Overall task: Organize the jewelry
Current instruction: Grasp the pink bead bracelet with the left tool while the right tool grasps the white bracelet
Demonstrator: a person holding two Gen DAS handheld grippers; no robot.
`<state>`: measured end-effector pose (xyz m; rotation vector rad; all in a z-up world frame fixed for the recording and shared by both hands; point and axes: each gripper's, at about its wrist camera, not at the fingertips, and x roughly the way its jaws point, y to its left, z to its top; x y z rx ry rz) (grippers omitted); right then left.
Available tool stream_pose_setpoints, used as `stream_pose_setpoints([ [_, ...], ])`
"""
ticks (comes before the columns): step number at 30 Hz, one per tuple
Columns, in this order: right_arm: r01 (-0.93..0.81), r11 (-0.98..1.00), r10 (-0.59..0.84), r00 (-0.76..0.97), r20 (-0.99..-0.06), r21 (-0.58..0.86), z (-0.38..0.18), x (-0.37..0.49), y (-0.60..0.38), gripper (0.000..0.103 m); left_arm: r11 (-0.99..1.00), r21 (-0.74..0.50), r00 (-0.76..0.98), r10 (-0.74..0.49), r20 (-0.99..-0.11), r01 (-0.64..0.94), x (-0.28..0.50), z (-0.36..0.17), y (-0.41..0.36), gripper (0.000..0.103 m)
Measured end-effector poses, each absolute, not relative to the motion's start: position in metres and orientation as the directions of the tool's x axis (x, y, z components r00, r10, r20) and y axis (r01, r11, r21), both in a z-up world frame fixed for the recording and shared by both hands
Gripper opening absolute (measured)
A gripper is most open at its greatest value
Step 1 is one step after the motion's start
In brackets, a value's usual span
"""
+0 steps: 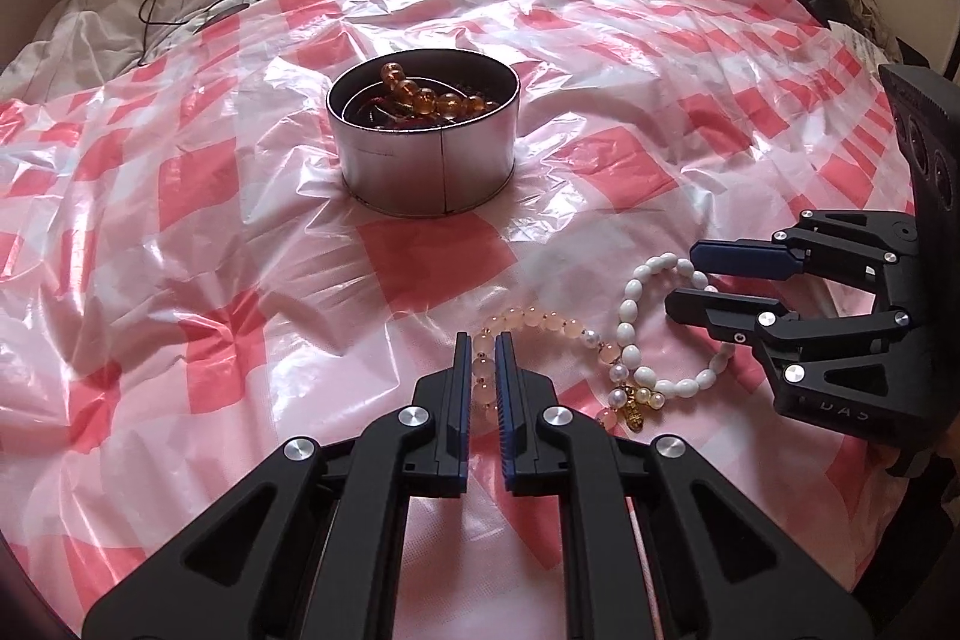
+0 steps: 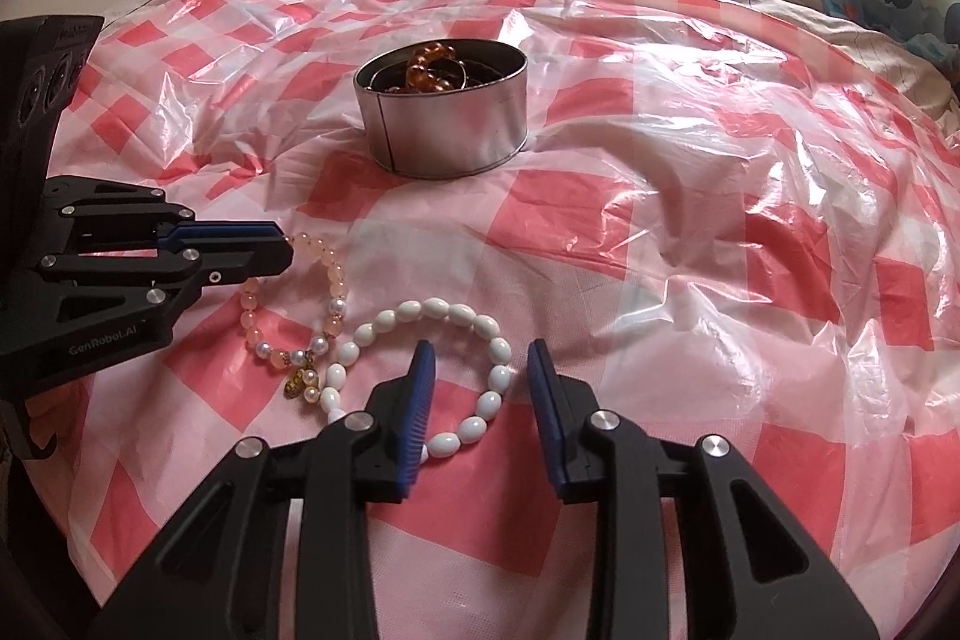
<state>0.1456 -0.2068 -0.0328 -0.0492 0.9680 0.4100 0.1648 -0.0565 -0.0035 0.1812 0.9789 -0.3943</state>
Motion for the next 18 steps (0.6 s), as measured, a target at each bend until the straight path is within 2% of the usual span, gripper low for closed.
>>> stream_pose_setpoints([
  [7,-0.357,0.922,0.32,0.493,-0.809,0.147,-0.0343,0.1455,-0.2072,0.032,0.913,-0.009,0.485,-0.225,-0.845,0.408,0.1641,-0.0091,-0.06,0.009],
  [14,-0.357,0.923,0.319,0.494,-0.809,0.146,-0.0338,0.1459,-0.2072,0.032,0.912,-0.005,0.484,-0.223,-0.846,0.411,0.1641,-0.011,-0.0617,0.02],
  [16,-0.354,0.924,0.318,0.495,-0.808,0.147,-0.0342,0.1459,-0.2077,0.027,0.91,-0.006,0.479,-0.224,-0.849,0.415,0.1639,-0.0115,-0.0623,0.02],
  [18,-0.357,0.922,0.321,0.495,-0.808,0.148,-0.0343,0.1456,-0.2078,0.016,0.906,-0.003,0.476,-0.225,-0.85,0.423,0.1629,-0.0125,-0.0637,0.02],
])
